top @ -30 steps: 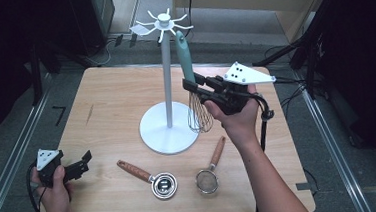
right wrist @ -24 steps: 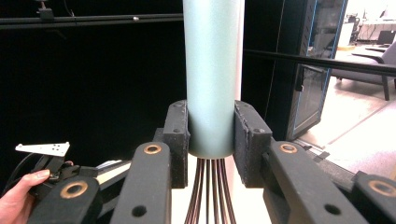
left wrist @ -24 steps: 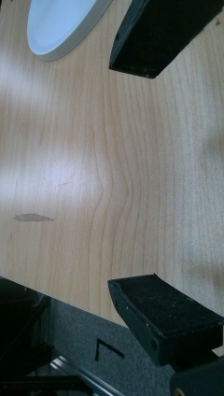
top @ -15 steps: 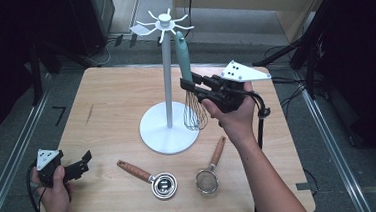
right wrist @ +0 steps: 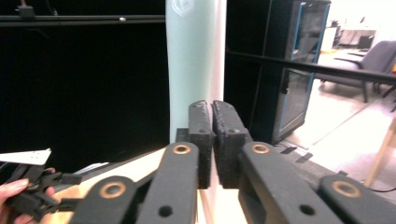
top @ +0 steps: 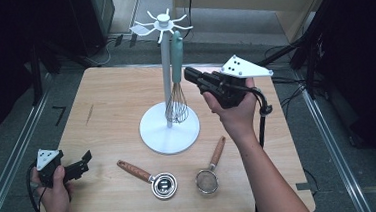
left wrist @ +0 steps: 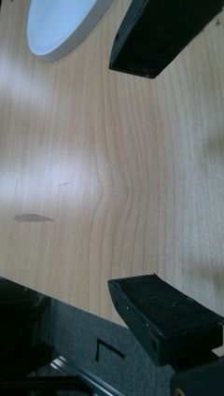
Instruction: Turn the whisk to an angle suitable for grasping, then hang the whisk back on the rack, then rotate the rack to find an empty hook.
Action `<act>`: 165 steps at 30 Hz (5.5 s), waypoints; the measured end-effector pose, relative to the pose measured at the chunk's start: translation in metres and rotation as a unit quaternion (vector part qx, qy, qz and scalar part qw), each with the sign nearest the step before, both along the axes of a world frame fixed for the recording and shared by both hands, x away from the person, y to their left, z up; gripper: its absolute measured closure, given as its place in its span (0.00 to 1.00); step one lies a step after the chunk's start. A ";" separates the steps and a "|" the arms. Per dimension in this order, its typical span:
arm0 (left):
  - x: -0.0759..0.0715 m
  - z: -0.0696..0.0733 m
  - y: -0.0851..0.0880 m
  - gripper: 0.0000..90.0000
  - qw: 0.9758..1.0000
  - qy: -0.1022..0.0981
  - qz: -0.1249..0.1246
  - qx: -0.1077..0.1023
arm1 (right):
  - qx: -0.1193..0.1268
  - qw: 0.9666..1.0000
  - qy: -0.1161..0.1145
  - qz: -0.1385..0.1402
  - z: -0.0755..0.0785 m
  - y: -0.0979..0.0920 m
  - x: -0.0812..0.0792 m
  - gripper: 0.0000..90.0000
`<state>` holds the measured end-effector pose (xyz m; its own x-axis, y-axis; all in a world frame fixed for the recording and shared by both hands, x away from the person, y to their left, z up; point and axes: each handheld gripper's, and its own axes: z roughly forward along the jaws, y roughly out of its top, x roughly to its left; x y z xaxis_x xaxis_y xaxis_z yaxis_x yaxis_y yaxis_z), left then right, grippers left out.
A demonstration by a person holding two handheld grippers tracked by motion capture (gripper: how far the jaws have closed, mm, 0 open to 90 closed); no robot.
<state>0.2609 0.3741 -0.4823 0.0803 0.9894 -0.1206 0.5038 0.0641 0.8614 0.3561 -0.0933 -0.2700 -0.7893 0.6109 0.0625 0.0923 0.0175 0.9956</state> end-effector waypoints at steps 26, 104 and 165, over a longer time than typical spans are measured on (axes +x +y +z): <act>0.000 0.000 0.000 0.00 1.000 0.000 0.000 0.000 | 0.015 0.999 -0.028 0.006 0.031 0.020 0.003 1.00; 0.000 0.000 0.000 0.00 1.000 -0.002 -0.001 -0.002 | -0.049 0.993 0.066 -0.088 -0.065 -0.002 -0.012 0.44; 0.001 0.000 -0.001 0.00 1.000 0.005 -0.005 0.004 | -0.018 0.900 0.382 -0.211 -0.203 -0.057 -0.079 0.48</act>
